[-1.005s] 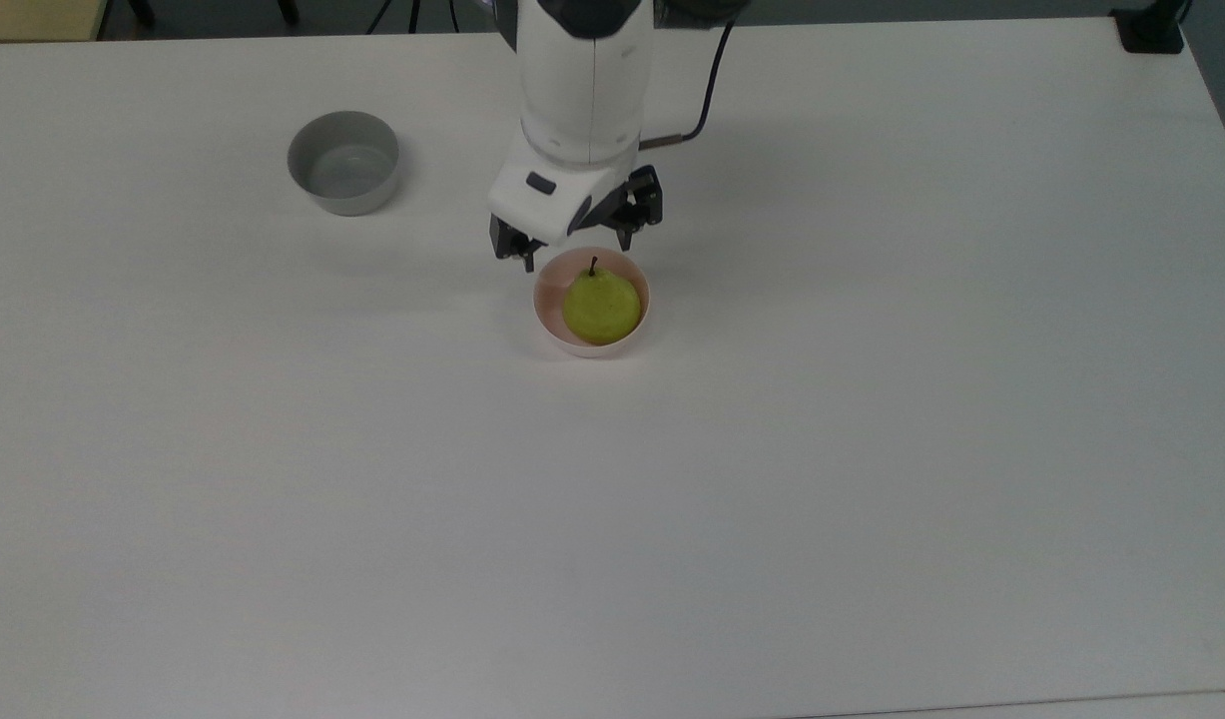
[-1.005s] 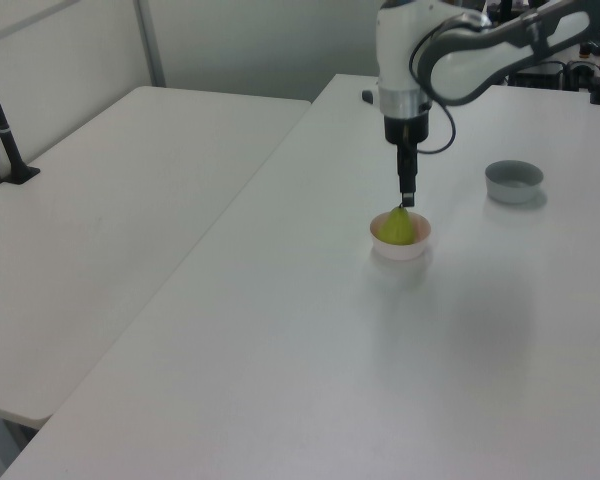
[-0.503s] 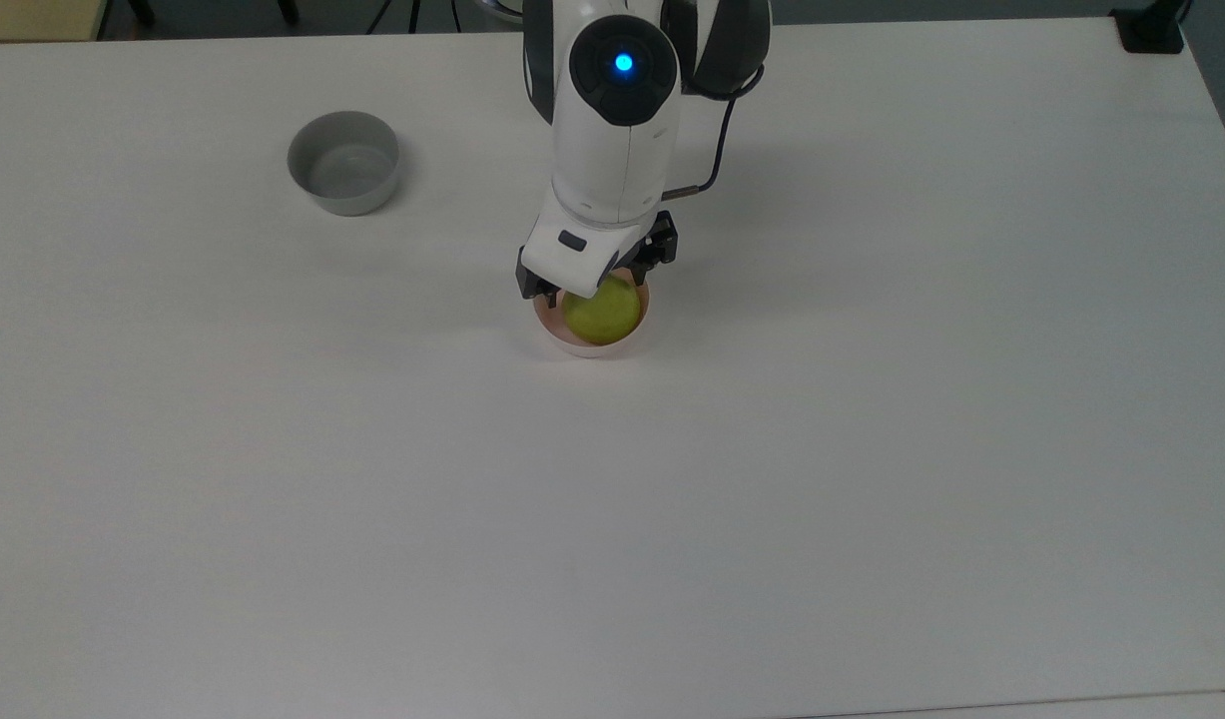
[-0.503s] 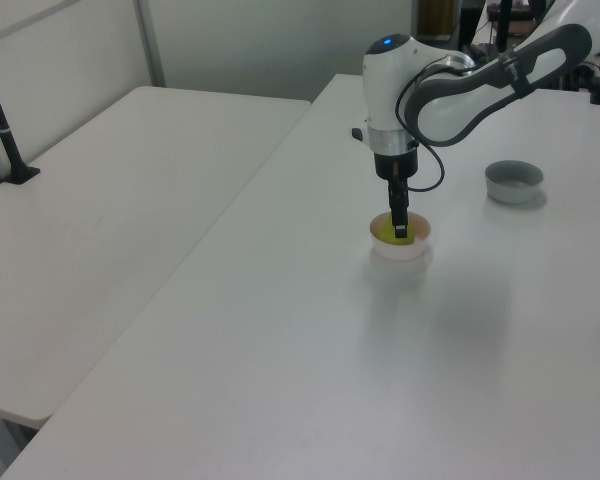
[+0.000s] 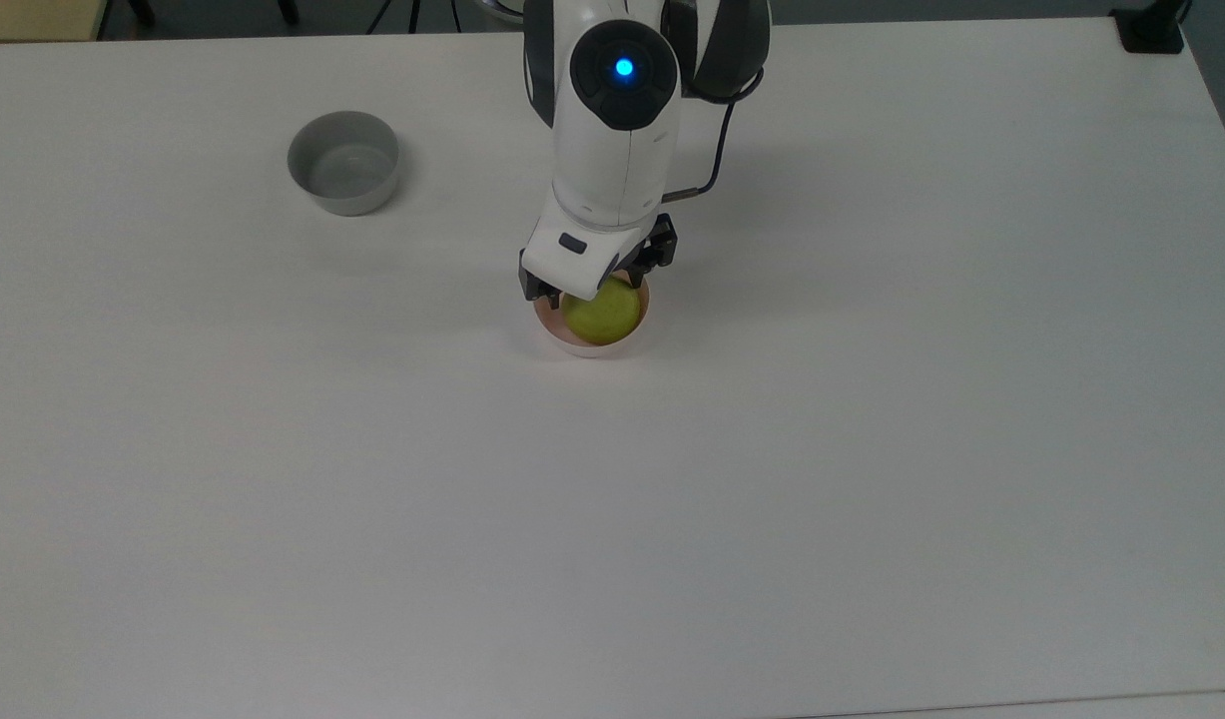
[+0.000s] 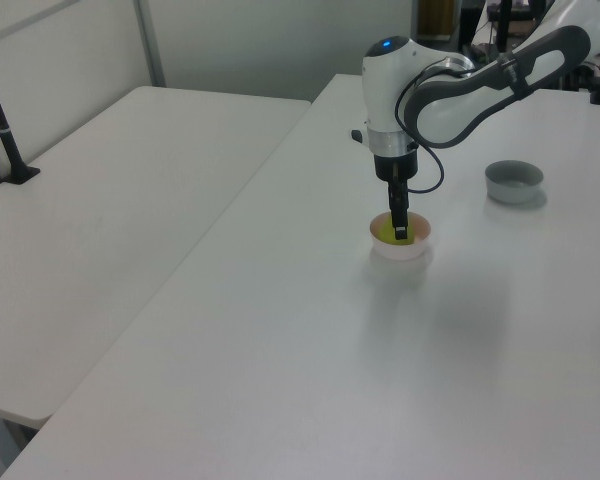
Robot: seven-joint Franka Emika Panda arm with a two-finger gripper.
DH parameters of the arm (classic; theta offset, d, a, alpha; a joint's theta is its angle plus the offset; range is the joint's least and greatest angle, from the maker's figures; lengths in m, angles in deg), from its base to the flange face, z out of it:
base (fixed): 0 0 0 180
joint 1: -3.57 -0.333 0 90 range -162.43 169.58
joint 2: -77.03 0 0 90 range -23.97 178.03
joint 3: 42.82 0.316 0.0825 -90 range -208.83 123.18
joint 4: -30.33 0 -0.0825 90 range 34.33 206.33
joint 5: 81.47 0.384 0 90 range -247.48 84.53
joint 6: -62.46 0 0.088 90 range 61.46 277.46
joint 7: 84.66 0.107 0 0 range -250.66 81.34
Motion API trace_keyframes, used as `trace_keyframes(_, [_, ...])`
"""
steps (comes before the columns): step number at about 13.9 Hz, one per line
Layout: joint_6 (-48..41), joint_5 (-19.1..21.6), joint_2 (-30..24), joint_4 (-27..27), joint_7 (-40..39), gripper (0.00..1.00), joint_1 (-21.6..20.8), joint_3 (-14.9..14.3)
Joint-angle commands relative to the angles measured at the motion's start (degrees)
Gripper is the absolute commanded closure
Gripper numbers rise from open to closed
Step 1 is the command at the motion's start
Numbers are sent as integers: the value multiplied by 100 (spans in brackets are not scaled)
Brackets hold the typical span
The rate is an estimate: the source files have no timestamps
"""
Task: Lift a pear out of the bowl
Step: 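Lower the gripper around the pear and close on it, then lift the pear up out of the pink bowl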
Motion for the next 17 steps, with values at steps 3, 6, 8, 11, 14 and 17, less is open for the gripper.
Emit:
trace_keyframes(3, [323, 98, 31, 52, 65, 19, -59, 0])
trace_keyframes(6, [218, 89, -13, 52, 74, 50, -59, 0])
trace_keyframes(8, [-124, 89, -127, 9, 65, 50, -68, 0])
trace_keyframes(11, [-432, 89, -408, -122, 83, 50, -59, 9])
trace_keyframes(14, [-1064, 107, -741, -535, 83, 50, -15, 0])
trace_keyframes(17, [-1338, 98, -813, -782, 4, 50, 290, -157])
